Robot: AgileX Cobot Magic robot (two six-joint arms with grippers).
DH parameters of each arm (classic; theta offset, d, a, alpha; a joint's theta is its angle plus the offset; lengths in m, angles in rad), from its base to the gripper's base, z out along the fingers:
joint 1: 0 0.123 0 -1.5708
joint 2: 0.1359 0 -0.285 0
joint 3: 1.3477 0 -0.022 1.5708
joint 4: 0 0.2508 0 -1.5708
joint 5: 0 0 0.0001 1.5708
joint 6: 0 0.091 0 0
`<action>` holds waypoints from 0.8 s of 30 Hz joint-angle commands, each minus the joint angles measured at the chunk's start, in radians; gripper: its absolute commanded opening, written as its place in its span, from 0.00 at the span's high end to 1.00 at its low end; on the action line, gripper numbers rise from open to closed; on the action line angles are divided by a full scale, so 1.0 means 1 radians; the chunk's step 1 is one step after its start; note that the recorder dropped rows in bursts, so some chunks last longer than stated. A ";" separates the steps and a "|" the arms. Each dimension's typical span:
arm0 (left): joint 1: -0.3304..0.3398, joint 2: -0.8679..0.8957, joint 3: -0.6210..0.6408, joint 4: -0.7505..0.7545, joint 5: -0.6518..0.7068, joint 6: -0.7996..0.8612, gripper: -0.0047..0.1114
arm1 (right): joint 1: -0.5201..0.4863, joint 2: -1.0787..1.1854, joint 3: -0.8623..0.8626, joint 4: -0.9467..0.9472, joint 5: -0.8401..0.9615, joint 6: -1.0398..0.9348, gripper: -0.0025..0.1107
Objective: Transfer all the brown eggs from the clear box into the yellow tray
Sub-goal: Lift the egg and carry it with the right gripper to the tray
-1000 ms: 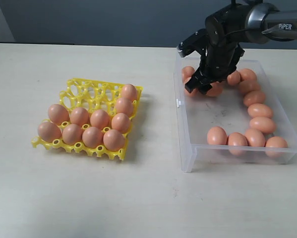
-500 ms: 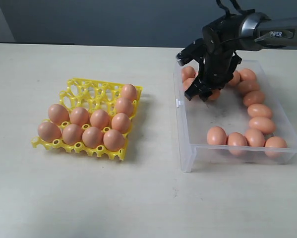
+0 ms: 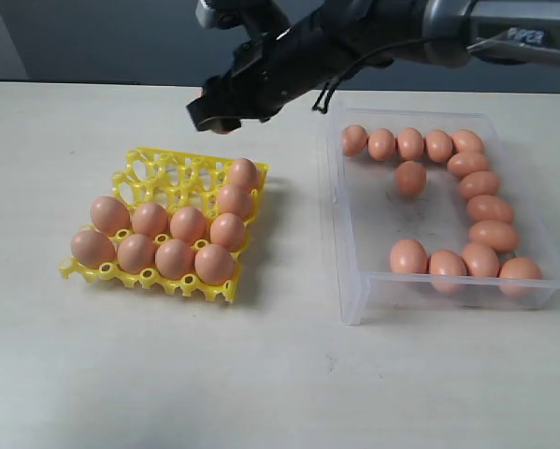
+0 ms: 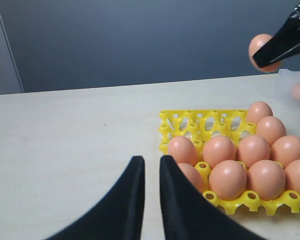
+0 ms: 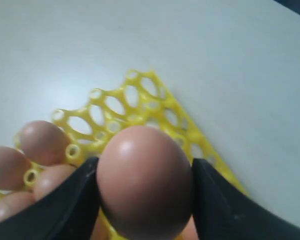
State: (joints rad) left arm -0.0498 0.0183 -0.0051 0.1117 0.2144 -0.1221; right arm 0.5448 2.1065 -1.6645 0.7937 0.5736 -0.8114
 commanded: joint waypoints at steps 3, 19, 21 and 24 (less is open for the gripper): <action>-0.002 0.006 0.005 0.002 -0.006 -0.001 0.85 | 0.025 0.123 0.004 0.269 -0.090 -0.242 0.97; -0.002 0.006 0.005 0.002 -0.006 -0.001 0.85 | 0.025 0.172 0.004 0.319 -0.045 -0.262 0.97; -0.002 0.006 0.005 0.002 -0.006 -0.001 0.85 | 0.025 0.172 0.004 0.319 -0.045 -0.262 0.97; -0.002 0.006 0.005 0.002 -0.006 -0.001 0.85 | 0.025 0.172 0.004 0.315 -0.050 -0.262 0.97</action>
State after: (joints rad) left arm -0.0498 0.0183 -0.0051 0.1117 0.2144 -0.1221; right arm 0.5721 2.2819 -1.6645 1.1067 0.5274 -1.0654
